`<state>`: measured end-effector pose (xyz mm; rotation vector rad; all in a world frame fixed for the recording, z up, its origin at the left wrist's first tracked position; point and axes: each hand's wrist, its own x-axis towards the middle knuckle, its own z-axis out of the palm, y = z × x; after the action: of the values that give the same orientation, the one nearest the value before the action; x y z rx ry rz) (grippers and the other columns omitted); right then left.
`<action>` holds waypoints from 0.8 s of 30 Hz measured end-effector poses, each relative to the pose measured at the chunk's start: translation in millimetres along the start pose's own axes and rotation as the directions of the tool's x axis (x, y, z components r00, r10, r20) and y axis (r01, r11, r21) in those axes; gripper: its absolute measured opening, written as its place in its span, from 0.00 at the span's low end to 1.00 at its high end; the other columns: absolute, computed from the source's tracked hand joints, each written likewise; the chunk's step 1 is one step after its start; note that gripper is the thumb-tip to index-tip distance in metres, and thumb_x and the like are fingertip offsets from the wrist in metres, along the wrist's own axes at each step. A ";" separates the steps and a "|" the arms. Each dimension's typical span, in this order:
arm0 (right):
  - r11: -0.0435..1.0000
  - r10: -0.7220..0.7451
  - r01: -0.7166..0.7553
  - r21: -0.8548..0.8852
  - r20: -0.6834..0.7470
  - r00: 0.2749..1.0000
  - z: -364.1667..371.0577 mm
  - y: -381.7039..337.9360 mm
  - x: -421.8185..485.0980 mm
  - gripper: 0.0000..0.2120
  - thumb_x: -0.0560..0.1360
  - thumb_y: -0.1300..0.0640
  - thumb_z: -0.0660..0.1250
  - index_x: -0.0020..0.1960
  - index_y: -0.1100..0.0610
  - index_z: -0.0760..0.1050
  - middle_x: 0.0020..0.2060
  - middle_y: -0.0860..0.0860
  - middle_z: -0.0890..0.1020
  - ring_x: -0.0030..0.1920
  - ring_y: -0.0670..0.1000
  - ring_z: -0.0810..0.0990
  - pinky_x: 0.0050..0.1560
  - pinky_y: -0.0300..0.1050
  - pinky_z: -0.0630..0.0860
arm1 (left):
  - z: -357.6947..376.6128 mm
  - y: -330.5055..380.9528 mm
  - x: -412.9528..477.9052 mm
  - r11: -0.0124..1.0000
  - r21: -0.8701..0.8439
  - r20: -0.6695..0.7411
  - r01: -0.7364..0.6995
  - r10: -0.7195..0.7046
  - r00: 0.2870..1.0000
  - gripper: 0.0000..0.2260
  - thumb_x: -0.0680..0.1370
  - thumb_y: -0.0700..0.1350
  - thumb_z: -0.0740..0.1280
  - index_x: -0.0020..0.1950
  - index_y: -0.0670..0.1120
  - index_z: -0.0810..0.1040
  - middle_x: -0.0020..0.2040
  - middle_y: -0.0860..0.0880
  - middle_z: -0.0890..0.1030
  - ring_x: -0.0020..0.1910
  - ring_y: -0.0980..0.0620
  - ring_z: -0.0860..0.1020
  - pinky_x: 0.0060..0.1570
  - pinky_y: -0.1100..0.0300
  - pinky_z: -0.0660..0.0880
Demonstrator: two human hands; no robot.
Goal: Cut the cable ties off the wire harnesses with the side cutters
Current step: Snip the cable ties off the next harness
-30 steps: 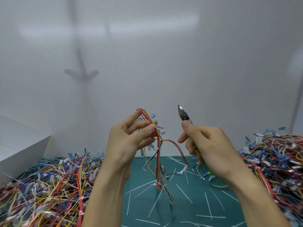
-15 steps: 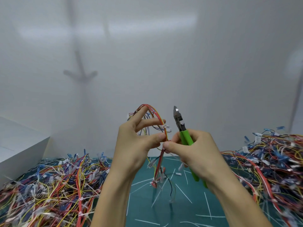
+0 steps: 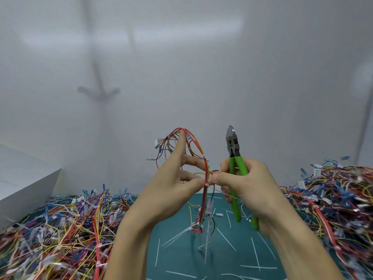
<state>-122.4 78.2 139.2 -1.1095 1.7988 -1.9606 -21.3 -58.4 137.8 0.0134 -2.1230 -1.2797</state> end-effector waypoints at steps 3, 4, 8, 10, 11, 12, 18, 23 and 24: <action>1.000 0.004 -0.005 0.021 0.028 1.000 -0.9 -1.2 -0.6 0.12 0.67 0.64 0.75 0.32 0.50 0.77 0.28 0.54 0.73 0.29 0.52 0.71 0.31 0.46 0.71 | -1.6 -0.5 -1.1 0.995 -0.101 0.036 0.009 -0.006 0.999 0.50 0.71 0.40 0.73 0.75 0.68 0.41 0.52 0.56 0.79 0.44 0.51 0.84 0.45 0.65 0.77; 1.000 0.004 -0.004 0.021 0.034 0.999 -1.3 -1.6 -0.5 0.13 0.68 0.65 0.74 0.32 0.50 0.77 0.29 0.54 0.74 0.29 0.51 0.72 0.31 0.46 0.72 | -2.0 -0.7 -1.5 0.994 -0.111 0.038 0.009 -0.005 0.999 0.51 0.71 0.38 0.74 0.75 0.68 0.41 0.52 0.55 0.79 0.44 0.50 0.84 0.46 0.63 0.78; 0.997 0.023 -0.023 0.072 0.001 1.000 -3.8 -0.3 1.8 0.14 0.73 0.68 0.66 0.34 0.51 0.76 0.31 0.52 0.77 0.31 0.49 0.74 0.32 0.41 0.74 | -4.9 0.0 -2.9 0.992 -0.121 0.015 0.048 -0.046 0.999 0.50 0.73 0.36 0.74 0.77 0.65 0.43 0.49 0.54 0.81 0.45 0.50 0.84 0.48 0.62 0.78; 0.996 0.032 -0.031 0.089 -0.014 0.999 -6.5 0.3 2.9 0.12 0.75 0.68 0.63 0.38 0.53 0.75 0.30 0.51 0.77 0.31 0.49 0.72 0.32 0.41 0.73 | -7.1 1.6 -4.3 0.983 -0.169 0.018 0.073 -0.071 0.997 0.48 0.71 0.38 0.74 0.77 0.64 0.47 0.47 0.52 0.82 0.46 0.47 0.85 0.48 0.62 0.80; 0.997 0.029 -0.028 0.073 -0.019 0.999 -8.3 0.9 3.4 0.11 0.75 0.68 0.63 0.40 0.54 0.74 0.30 0.51 0.77 0.32 0.49 0.72 0.32 0.41 0.73 | -8.3 2.8 -5.2 0.977 -0.197 0.020 0.079 -0.076 0.997 0.46 0.70 0.40 0.74 0.76 0.64 0.50 0.47 0.51 0.82 0.46 0.46 0.85 0.46 0.62 0.80; 0.999 0.022 -0.021 0.042 -0.018 1.000 -10.5 1.5 3.9 0.10 0.75 0.67 0.65 0.41 0.54 0.75 0.30 0.50 0.78 0.31 0.49 0.73 0.33 0.41 0.73 | -9.2 4.0 -5.8 0.969 -0.233 0.019 0.080 -0.077 0.997 0.44 0.69 0.40 0.74 0.75 0.63 0.52 0.48 0.50 0.83 0.46 0.44 0.85 0.45 0.62 0.80; 0.980 -0.030 0.037 -0.197 0.038 0.999 -19.6 3.7 4.2 0.08 0.70 0.63 0.75 0.40 0.59 0.75 0.36 0.55 0.85 0.29 0.46 0.76 0.31 0.39 0.73 | -16.2 -3.0 -5.6 0.943 -0.326 -0.051 0.060 -0.081 0.995 0.43 0.70 0.41 0.74 0.79 0.55 0.54 0.47 0.47 0.82 0.47 0.41 0.85 0.52 0.49 0.81; 0.941 -0.064 0.075 -0.329 0.044 0.997 -17.8 5.7 4.8 0.10 0.69 0.56 0.76 0.38 0.57 0.75 0.29 0.50 0.78 0.30 0.48 0.74 0.34 0.45 0.72 | -16.1 -2.7 -4.6 0.949 -0.311 -0.098 0.055 -0.089 0.991 0.27 0.69 0.41 0.74 0.61 0.62 0.71 0.43 0.46 0.84 0.45 0.43 0.85 0.48 0.54 0.82; 0.934 -0.070 0.083 -0.347 0.049 0.996 -18.3 4.4 4.1 0.12 0.70 0.52 0.76 0.38 0.56 0.75 0.28 0.49 0.77 0.31 0.48 0.73 0.35 0.48 0.72 | -16.0 -2.6 -3.8 0.942 -0.330 -0.117 0.065 -0.109 0.987 0.31 0.69 0.40 0.75 0.66 0.59 0.67 0.43 0.44 0.84 0.46 0.43 0.85 0.47 0.55 0.82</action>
<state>-138.9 88.2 137.6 -1.3272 2.1724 -1.6857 -10.6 -71.2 138.7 0.0507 -1.7945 -1.6224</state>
